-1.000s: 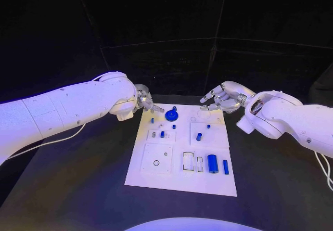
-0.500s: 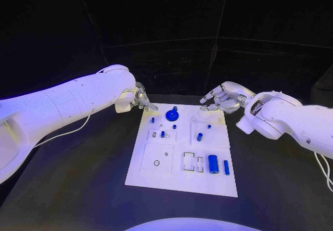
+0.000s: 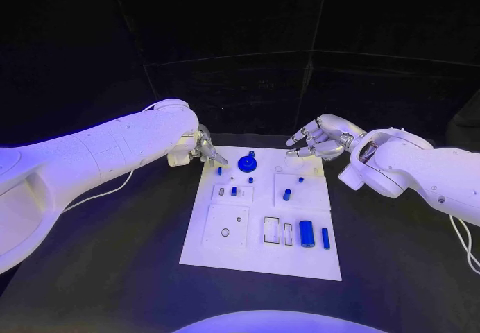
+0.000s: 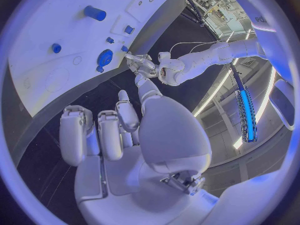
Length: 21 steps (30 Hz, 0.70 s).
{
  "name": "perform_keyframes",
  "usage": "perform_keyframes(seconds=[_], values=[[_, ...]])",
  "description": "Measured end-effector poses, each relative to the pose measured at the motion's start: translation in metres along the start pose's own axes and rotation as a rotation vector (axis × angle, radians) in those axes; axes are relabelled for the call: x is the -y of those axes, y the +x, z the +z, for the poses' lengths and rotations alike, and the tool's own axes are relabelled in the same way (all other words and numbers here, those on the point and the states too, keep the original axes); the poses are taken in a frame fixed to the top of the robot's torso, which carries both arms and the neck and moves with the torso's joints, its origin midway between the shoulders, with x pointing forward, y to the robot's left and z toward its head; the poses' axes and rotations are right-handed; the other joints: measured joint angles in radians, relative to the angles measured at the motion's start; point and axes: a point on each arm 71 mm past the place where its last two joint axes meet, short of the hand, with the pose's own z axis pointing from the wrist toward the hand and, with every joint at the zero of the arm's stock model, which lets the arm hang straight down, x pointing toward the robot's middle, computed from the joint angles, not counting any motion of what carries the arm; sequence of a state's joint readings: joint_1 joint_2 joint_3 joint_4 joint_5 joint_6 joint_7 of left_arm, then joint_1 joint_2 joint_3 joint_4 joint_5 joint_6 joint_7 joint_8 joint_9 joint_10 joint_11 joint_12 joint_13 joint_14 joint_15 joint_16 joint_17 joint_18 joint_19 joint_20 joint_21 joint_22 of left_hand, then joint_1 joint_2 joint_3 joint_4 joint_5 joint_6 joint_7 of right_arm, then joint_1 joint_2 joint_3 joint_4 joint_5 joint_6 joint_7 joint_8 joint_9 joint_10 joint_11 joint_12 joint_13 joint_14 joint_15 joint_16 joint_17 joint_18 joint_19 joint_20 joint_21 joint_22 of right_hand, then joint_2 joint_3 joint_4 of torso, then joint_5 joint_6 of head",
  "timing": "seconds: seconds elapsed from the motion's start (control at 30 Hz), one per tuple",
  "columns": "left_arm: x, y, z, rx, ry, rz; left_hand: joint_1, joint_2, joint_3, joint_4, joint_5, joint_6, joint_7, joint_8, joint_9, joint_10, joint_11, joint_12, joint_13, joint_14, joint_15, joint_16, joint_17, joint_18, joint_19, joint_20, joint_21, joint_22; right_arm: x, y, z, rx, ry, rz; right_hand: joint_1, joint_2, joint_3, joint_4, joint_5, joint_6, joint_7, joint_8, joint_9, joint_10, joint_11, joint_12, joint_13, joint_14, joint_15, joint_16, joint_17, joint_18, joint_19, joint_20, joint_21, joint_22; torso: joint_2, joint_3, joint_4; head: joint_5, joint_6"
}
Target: Assemble the parts on the task board
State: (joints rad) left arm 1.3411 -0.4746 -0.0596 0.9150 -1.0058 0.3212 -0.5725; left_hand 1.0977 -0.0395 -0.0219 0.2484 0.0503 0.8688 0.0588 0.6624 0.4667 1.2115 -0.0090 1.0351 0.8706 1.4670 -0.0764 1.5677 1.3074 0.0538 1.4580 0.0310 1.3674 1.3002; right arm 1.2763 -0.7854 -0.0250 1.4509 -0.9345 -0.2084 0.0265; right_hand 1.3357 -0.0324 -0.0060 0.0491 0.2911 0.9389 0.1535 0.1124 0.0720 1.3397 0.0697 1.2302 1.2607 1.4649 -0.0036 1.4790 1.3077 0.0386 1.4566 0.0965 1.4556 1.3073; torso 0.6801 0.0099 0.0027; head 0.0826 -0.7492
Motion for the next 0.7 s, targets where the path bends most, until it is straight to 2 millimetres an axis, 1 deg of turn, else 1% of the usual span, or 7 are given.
perform_keyframes(seconds=[0.2, 0.27, 0.33, 0.5, 0.57, 0.63, 0.7], values=[[0.0023, 0.0035, 0.0025, -0.009, 0.005, 0.004, 0.007, 0.007, -0.003, -0.003, 0.000, 0.004, 0.004, 0.000, -0.004, 0.000, 0.000, 0.006, 0.002, 0.000, 0.000, 0.000, 0.000, 0.000, 0.000, 0.000, 0.000, 0.001, -0.0003, 0.0003, 0.0006, -0.001, -0.001, 0.000, 0.000, 0.000, 0.000, 0.000, 0.000, 0.000, 0.000, 0.000, 0.000, 0.000, 0.000, 0.000, 0.000, 0.000, 0.000, 0.000, 0.000, 0.000, 0.000, 0.000, 0.000, 0.000, -0.001, 0.0005, 0.0005, -0.002, -0.004], [0.0026, 0.0040, 0.0031, -0.010, 0.006, 0.004, 0.013, 0.013, -0.003, -0.003, 0.000, 0.004, 0.003, 0.000, -0.005, 0.004, -0.004, 0.006, 0.002, 0.000, 0.000, 0.000, 0.000, 0.000, 0.000, 0.000, 0.000, 0.001, -0.0004, 0.0005, 0.0008, -0.001, -0.002, 0.000, 0.000, 0.000, 0.000, 0.000, 0.000, 0.000, 0.000, 0.000, 0.000, 0.000, 0.000, 0.000, 0.000, 0.000, 0.000, 0.000, 0.000, 0.000, 0.000, 0.000, 0.000, 0.000, -0.001, 0.0006, 0.0010, -0.002, -0.004], [0.0028, 0.0045, 0.0037, -0.011, 0.007, 0.004, 0.013, 0.013, -0.003, -0.003, 0.000, 0.007, 0.000, 0.000, -0.006, 0.004, -0.004, 0.006, 0.002, 0.000, 0.000, 0.000, 0.000, 0.000, 0.000, 0.000, 0.000, 0.001, -0.0007, 0.0007, 0.0011, -0.002, -0.002, 0.000, 0.000, 0.000, 0.000, 0.000, 0.000, 0.000, 0.000, 0.000, 0.000, 0.000, 0.000, 0.000, 0.000, 0.000, 0.000, 0.000, 0.000, 0.000, 0.000, 0.000, 0.000, 0.000, -0.001, 0.0007, 0.0011, -0.002, -0.004], [0.0041, 0.0065, 0.0054, -0.015, 0.010, 0.004, 0.025, 0.025, -0.007, -0.007, 0.000, 0.007, 0.000, 0.000, -0.010, 0.004, -0.004, 0.006, 0.000, 0.000, 0.000, 0.000, 0.000, 0.000, 0.000, 0.000, 0.000, 0.003, -0.0009, 0.0010, 0.0014, -0.003, -0.003, 0.000, 0.000, 0.000, 0.000, 0.000, 0.000, 0.000, 0.000, 0.000, 0.000, 0.000, 0.000, 0.000, 0.000, 0.000, 0.000, 0.000, 0.000, 0.000, 0.000, 0.000, 0.000, 0.000, -0.001, 0.0008, 0.0015, -0.002, -0.005], [0.0046, 0.0070, 0.0057, -0.015, 0.012, 0.005, 0.025, 0.025, -0.009, -0.010, 0.000, 0.007, 0.000, 0.000, -0.011, 0.004, -0.004, 0.006, -0.001, 0.000, 0.000, 0.000, 0.000, 0.000, 0.000, 0.000, 0.000, 0.002, -0.0008, 0.0010, 0.0015, -0.003, -0.003, 0.000, 0.000, 0.000, 0.000, 0.000, 0.000, 0.000, 0.000, 0.000, 0.000, 0.000, 0.000, 0.000, 0.000, 0.000, 0.000, 0.000, 0.000, 0.000, 0.000, 0.000, 0.000, 0.000, -0.001, 0.0008, 0.0015, -0.005, -0.005], [0.0051, 0.0073, 0.0060, -0.016, 0.013, 0.005, 0.031, 0.031, -0.009, -0.010, 0.000, 0.007, 0.000, 0.000, -0.012, 0.004, -0.004, 0.006, -0.002, 0.000, 0.000, 0.000, 0.000, 0.000, 0.000, 0.000, 0.000, 0.003, -0.0008, 0.0010, 0.0016, -0.003, -0.003, 0.000, 0.000, 0.000, 0.000, 0.000, 0.000, 0.000, 0.000, 0.000, 0.000, 0.000, 0.000, 0.000, 0.000, 0.000, 0.000, 0.000, 0.000, 0.000, 0.000, 0.000, 0.000, 0.000, -0.001, 0.0008, 0.0015, -0.005, -0.004], [0.0053, 0.0076, 0.0065, -0.016, 0.014, 0.005, 0.035, 0.028, -0.013, -0.014, 0.000, 0.007, 0.000, 0.000, -0.014, 0.004, -0.004, 0.006, -0.003, 0.000, 0.000, 0.000, 0.000, 0.000, 0.000, 0.000, 0.000, 0.002, -0.0009, 0.0011, 0.0017, -0.003, -0.003, 0.000, 0.000, 0.000, 0.000, 0.000, 0.000, 0.000, 0.000, 0.000, 0.000, 0.000, 0.000, 0.000, 0.000, 0.000, 0.000, 0.000, 0.000, 0.000, 0.000, 0.000, 0.000, 0.000, -0.001, 0.0008, 0.0015, -0.005, -0.004]])
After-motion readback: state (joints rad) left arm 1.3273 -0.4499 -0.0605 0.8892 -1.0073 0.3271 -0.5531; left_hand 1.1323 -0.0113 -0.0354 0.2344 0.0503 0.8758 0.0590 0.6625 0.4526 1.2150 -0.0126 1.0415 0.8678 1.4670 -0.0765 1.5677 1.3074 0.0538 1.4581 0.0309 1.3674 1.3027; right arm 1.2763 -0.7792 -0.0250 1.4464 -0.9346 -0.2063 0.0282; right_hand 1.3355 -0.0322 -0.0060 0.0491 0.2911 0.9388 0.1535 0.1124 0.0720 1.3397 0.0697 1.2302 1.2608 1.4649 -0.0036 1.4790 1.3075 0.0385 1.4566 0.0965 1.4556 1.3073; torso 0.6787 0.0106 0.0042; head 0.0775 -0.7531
